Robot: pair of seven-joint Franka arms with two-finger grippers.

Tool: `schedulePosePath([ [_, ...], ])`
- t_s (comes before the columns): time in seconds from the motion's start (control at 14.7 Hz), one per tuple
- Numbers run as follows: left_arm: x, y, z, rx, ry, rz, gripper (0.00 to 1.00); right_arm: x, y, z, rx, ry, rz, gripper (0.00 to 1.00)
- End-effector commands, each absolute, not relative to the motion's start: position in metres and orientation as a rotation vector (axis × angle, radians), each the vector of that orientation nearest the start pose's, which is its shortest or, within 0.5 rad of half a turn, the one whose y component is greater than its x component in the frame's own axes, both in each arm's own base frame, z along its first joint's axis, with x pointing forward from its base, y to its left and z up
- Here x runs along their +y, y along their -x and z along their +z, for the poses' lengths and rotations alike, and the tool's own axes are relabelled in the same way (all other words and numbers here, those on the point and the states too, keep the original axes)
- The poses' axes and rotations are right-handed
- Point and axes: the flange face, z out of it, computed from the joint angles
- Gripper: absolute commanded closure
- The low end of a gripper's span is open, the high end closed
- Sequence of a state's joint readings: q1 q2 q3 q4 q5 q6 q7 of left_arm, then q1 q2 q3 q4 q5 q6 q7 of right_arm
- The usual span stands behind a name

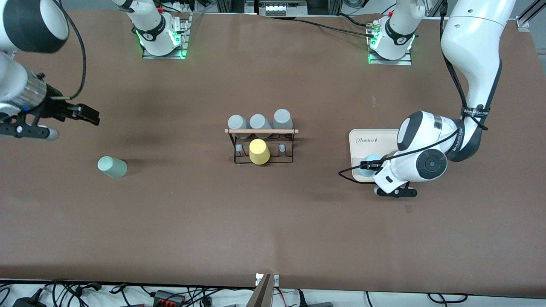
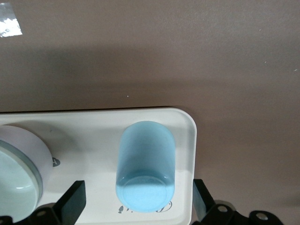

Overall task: Hang scattered cups on rack with three cups
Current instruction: 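Grasp the blue cup with the left gripper while the right gripper reaches the teal cup, then carry the blue cup toward the rack while the right gripper lifts the teal cup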

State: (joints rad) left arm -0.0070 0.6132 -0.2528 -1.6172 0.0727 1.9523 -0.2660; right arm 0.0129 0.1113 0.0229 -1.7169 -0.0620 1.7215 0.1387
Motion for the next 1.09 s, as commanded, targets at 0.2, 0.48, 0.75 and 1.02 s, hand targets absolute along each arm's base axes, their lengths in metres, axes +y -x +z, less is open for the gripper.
schedulePosePath([
  [0.2, -0.154, -0.635, 0.24, 0.016, 3.123, 0.476, 0.0, -0.028, -0.625, 0.403, -0.015, 3.196, 0.201, 0.0],
  [0.48, -0.153, -0.628, 0.227, 0.0, 3.115, 0.502, 0.0, -0.075, -0.63, 0.334, -0.11, 3.18, 0.151, 0.0],
  [0.75, -0.154, -0.627, 0.226, -0.007, 3.111, 0.5, 0.29, -0.078, -0.626, 0.289, -0.121, 3.175, 0.126, 0.0],
  [1.02, -0.154, -0.628, 0.231, -0.008, 3.115, 0.491, 0.81, -0.08, -0.619, 0.252, -0.164, 3.17, 0.104, 0.0],
])
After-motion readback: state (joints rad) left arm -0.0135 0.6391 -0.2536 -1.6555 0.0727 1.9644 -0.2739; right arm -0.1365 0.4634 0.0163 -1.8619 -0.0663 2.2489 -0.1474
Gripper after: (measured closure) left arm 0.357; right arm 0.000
